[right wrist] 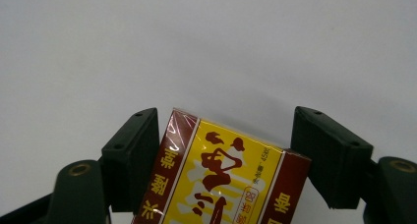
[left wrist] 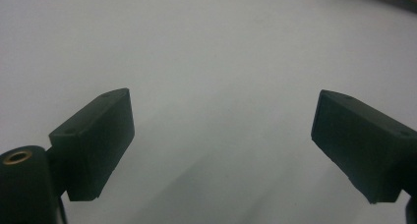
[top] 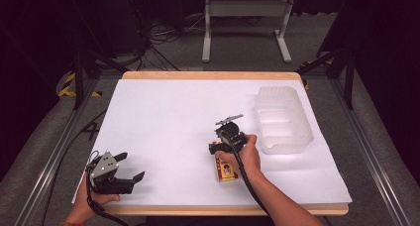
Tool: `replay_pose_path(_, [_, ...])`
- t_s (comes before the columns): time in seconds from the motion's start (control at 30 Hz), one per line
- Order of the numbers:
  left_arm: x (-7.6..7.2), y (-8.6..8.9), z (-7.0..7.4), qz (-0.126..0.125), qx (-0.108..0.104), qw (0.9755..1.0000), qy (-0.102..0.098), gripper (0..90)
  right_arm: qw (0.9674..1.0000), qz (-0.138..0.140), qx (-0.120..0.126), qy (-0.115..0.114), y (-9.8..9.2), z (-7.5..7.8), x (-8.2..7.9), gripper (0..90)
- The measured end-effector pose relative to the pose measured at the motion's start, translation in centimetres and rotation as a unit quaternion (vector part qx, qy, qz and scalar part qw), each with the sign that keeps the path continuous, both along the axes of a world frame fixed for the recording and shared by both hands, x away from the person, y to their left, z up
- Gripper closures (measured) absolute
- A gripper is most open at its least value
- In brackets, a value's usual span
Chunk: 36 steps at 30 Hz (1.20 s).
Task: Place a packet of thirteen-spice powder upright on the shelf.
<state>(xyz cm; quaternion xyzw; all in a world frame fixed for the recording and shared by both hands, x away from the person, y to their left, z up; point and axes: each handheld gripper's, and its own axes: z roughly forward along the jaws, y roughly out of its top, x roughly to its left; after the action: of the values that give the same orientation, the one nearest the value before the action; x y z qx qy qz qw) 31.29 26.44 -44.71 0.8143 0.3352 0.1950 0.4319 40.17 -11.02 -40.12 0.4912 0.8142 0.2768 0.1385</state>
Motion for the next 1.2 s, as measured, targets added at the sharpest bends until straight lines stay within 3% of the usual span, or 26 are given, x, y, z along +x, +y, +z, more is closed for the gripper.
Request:
replay_pose_path(0.03, [0.0, 0.0, 0.0, 0.000, 0.000, 1.0000, 0.000, 9.9, 1.0000, 0.000, 0.000, 0.000, 0.0, 0.0, 0.0, 28.0])
replay_pose_path(0.1, [0.0, 0.1, 0.0, 0.000, -0.004, 1.0000, -0.001, 9.9, 0.9995, 0.000, 0.015, -0.028, -0.7, 1.2, -0.8, 28.3])
replay_pose_path(0.2, [0.0, 0.1, 0.1, 0.002, -0.005, 1.0000, -0.002, 9.9, 0.9988, 0.006, 0.022, -0.044, -1.1, 1.9, -1.2, 28.4])
replay_pose_path(0.33, [0.0, 0.1, 0.1, 0.003, -0.007, 1.0000, -0.002, 9.9, 0.9954, 0.021, 0.029, -0.089, -1.7, 3.5, -2.3, 28.6])
replay_pose_path(0.77, [0.1, 0.1, 0.1, 0.004, -0.008, 1.0000, 0.000, 9.8, 0.9880, 0.041, 0.039, -0.144, -2.8, 5.1, -2.6, 28.8])
replay_pose_path(0.9, [0.1, 0.2, 0.1, 0.005, -0.009, 1.0000, 0.000, 9.7, 0.9865, 0.046, 0.042, -0.151, -3.0, 5.5, -2.5, 28.8])
replay_pose_path(1.2, [0.1, 0.2, 0.1, 0.006, -0.011, 0.9999, 0.000, 9.7, 0.9782, 0.041, 0.035, -0.201, -5.2, 7.6, -1.4, 28.7])
